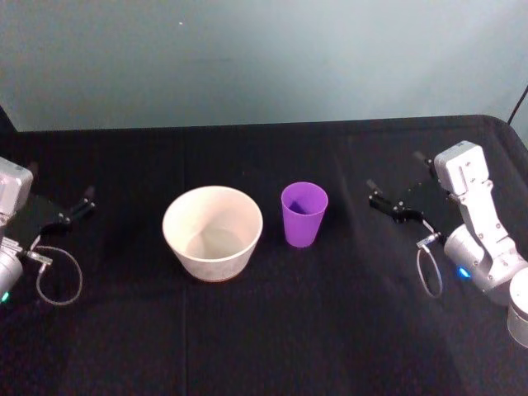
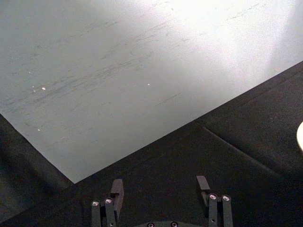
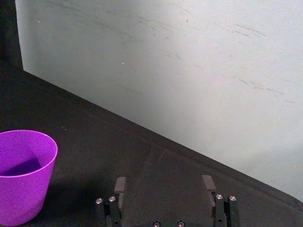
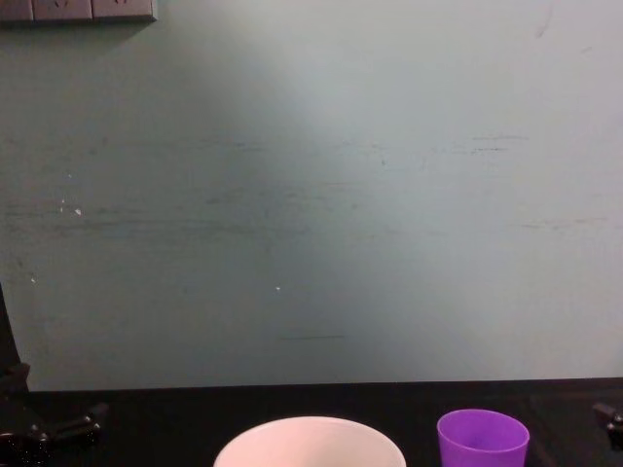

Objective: Pick up the cup and pour the mung beans from the cup into the bowl.

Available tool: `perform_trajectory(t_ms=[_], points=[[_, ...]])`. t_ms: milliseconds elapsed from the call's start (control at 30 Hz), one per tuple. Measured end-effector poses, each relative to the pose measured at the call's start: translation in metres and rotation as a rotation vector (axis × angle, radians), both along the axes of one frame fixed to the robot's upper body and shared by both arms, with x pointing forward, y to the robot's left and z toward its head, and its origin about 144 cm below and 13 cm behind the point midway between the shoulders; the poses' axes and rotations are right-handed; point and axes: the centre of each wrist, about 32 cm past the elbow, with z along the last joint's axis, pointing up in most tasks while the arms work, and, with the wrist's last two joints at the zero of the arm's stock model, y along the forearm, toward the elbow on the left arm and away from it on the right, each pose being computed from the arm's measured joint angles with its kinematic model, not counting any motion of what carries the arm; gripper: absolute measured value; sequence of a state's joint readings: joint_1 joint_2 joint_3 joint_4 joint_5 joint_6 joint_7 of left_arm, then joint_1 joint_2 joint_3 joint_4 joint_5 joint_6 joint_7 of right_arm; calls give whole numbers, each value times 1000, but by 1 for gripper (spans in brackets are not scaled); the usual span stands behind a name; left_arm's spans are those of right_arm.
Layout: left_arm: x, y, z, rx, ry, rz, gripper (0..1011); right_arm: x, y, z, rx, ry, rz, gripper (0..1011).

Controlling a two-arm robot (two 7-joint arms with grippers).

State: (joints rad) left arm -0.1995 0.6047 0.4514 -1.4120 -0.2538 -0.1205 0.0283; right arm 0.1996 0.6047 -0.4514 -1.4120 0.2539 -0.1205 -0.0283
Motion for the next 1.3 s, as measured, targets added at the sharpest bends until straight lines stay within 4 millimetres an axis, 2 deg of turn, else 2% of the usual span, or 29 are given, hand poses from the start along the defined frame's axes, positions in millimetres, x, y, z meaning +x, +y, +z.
perform_trajectory(t_ms=[1300], points=[[0, 0, 0, 0, 0, 0, 1000, 0, 0, 0, 0, 0, 0, 1002]])
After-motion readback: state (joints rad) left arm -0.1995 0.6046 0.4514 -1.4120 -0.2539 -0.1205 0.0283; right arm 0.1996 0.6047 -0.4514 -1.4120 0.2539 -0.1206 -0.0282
